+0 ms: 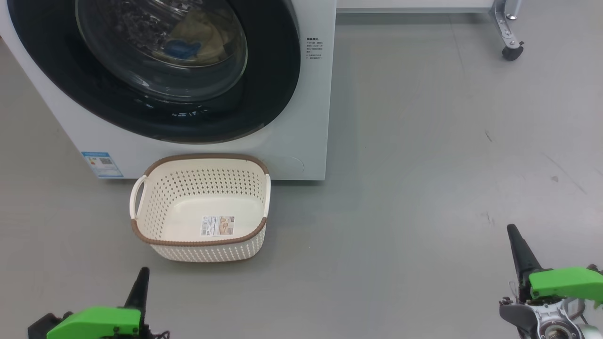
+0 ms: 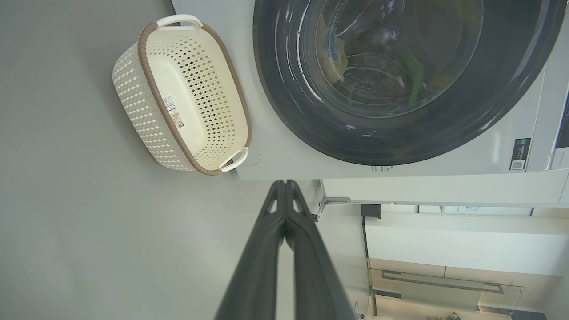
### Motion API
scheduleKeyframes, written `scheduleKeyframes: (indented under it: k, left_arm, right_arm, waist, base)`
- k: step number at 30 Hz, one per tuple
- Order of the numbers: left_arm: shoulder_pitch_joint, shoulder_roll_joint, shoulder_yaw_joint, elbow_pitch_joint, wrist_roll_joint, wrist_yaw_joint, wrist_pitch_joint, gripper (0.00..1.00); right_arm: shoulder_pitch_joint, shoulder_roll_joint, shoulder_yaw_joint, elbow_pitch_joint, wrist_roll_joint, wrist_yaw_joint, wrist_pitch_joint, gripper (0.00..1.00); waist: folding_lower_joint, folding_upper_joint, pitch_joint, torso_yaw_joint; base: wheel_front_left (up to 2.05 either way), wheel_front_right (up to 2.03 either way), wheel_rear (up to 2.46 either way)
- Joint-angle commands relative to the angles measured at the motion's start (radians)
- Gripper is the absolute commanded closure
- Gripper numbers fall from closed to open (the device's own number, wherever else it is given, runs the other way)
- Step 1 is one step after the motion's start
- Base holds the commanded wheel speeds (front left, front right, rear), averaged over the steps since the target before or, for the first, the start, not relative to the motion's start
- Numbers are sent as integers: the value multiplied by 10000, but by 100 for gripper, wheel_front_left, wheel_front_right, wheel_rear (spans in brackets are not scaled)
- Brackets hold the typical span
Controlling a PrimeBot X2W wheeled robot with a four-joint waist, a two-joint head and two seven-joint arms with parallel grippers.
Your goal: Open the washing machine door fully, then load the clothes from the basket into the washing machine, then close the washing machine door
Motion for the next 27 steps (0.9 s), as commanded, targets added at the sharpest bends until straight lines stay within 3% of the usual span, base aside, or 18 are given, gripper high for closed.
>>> scheduleKeyframes:
  k: [1,27]
  left_arm:
    - [-475,83,389,-388,-288,-1,74,100]
    - [-509,5,1067,-616,-2529,0,783,100]
  right_arm:
    - [-632,-120,112,-404,342,-23,125,100]
    - [-785,-133,16,-450,3051,-30,819,100]
  waist:
    - [-1,-1,-4,-1]
    - [-1,-1,-57,-17]
  base:
    - [0,0,0]
    - [0,0,0]
